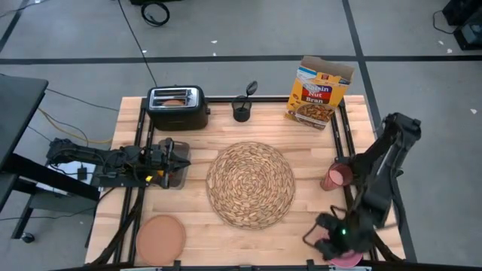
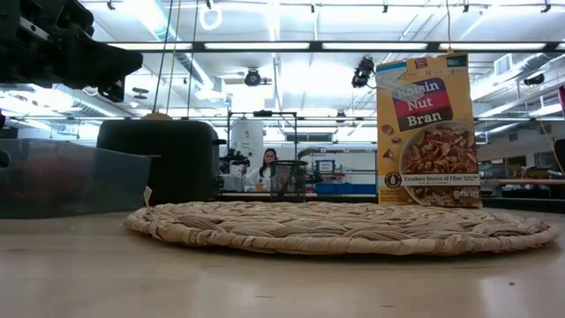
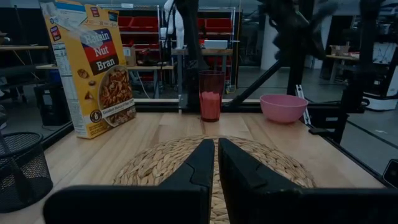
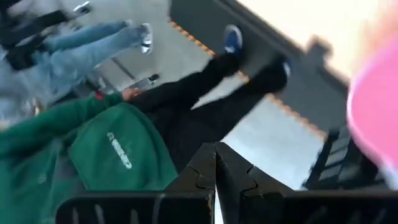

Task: Arrange a breakfast setting
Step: Put the pink bowl at the center of the brown mat

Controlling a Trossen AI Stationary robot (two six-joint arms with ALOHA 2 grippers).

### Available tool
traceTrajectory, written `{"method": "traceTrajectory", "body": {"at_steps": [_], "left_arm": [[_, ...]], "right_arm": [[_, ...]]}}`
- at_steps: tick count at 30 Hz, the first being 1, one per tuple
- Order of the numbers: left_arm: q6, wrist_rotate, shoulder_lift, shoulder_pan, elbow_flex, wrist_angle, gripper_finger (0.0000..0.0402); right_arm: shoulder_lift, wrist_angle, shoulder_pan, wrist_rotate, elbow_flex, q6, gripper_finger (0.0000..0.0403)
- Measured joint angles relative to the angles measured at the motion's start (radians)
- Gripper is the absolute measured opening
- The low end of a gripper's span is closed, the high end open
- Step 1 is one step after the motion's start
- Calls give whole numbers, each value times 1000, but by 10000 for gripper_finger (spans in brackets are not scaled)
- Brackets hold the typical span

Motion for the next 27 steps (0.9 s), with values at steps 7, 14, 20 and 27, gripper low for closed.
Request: {"method": "traceTrajectory", "body": {"at_steps": [7,14,20,27], "left_arm": [[0,0,0,0,0,0,30],[0,0,0,0,0,0,30],[0,0,0,0,0,5,30],[0,0,0,0,0,5,30]], "right_arm": [[161,0,4,-165,11,110,38],[199,-110,-13,-143,11,109,138],[227,-293,-26,-141,9,78,196],[305,-227,-26,-127,9,76,192]]}}
